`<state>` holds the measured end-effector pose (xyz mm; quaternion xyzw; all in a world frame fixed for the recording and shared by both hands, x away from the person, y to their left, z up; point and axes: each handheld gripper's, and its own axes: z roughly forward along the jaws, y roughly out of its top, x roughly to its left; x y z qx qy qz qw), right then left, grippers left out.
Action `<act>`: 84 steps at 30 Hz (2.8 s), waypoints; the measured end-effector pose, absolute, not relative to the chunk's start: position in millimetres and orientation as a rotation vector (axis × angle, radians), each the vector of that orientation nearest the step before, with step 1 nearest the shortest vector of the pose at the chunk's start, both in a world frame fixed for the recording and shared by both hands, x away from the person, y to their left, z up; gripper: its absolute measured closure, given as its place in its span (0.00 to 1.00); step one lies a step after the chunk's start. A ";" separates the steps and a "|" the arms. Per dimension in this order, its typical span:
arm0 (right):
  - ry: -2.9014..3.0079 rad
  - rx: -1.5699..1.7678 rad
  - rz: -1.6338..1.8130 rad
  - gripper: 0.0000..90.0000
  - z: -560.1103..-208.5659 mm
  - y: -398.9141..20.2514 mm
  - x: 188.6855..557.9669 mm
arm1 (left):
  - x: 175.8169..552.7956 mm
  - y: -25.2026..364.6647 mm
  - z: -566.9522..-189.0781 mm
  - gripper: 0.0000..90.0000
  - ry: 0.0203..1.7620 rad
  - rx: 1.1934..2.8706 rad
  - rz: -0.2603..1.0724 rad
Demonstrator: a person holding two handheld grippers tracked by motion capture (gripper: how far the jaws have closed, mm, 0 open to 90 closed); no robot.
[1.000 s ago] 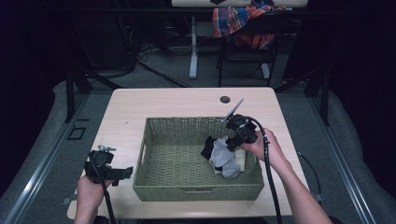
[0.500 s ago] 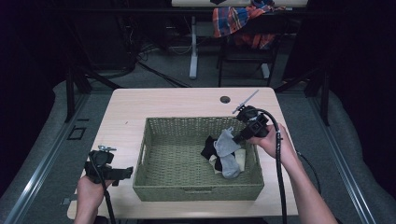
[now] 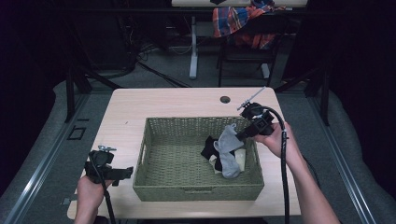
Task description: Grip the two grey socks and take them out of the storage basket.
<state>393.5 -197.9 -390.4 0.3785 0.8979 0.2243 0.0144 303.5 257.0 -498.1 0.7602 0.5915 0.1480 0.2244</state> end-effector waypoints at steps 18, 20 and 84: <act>2.714 1.211 0.790 0.97 -370.0 -219.1 387.7 | 303.8 256.3 -498.8 0.01 1.632 2.097 0.407; 2.710 1.215 0.786 0.97 -367.2 -223.1 387.6 | 303.9 256.2 -498.8 0.01 1.632 2.097 0.407; 2.397 1.627 0.656 0.97 -385.1 -345.2 396.3 | 303.5 255.6 -498.2 0.01 1.630 2.094 0.412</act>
